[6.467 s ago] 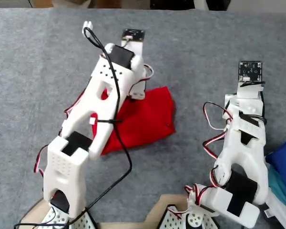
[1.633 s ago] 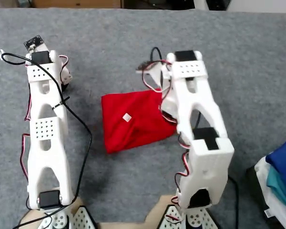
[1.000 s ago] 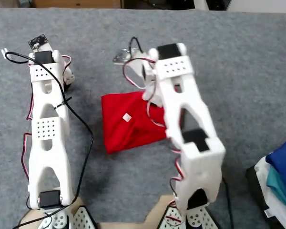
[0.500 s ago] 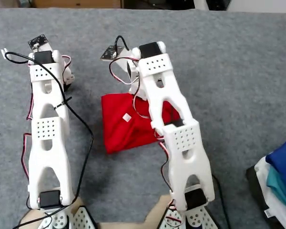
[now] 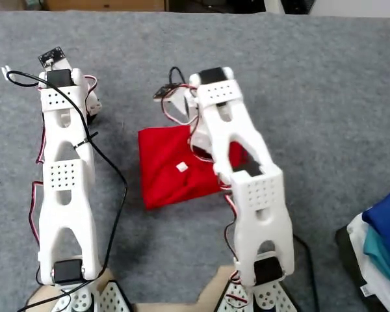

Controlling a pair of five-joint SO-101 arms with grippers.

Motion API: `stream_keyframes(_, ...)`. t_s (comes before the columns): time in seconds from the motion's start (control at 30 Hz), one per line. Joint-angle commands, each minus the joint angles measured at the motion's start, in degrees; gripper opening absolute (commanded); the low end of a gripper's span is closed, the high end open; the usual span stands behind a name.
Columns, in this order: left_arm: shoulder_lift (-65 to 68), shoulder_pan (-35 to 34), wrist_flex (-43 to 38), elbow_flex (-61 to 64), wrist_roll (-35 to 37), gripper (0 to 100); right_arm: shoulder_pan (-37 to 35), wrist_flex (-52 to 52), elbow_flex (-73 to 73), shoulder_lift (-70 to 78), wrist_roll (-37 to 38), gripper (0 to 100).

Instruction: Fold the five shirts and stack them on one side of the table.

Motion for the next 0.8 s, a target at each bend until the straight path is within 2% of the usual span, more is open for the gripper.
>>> stream_keyframes(0.0,-0.4,0.3,-0.6,-2.5,-0.4,2,1.3,1.0,3.0,-9.2,-0.1,0.5)
stream_keyframes(0.2,-0.4,0.3,-0.6,-2.5,-0.5,2,2.7,0.5,16.8,-14.9,1.5,0.5)
stream_keyframes(0.47,-0.4,0.3,-0.6,-2.5,-0.5,2,11.1,-1.7,28.1,-21.6,3.4,0.5)
stream_keyframes(0.77,-0.4,0.4,-0.5,-2.5,-0.5,2,11.6,-1.7,36.9,-32.3,4.2,0.5)
